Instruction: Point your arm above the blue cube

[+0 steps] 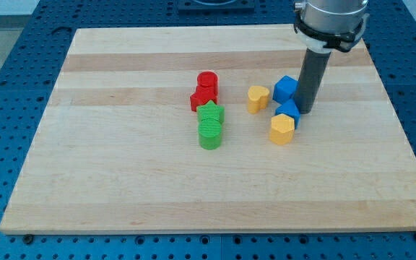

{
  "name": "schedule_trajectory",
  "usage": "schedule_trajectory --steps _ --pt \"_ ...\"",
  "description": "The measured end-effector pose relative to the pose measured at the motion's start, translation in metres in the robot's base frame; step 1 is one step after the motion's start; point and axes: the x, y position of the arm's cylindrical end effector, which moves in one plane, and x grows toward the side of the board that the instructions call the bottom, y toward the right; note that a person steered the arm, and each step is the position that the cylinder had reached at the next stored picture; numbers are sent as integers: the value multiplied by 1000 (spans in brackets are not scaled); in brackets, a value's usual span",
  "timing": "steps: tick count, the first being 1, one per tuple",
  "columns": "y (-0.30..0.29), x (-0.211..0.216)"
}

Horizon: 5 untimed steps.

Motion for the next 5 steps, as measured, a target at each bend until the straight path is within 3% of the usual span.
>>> schedule_trajectory --steps 3,4,5 --pt "26 -2" --pt "56 -38" --pt "47 -78"
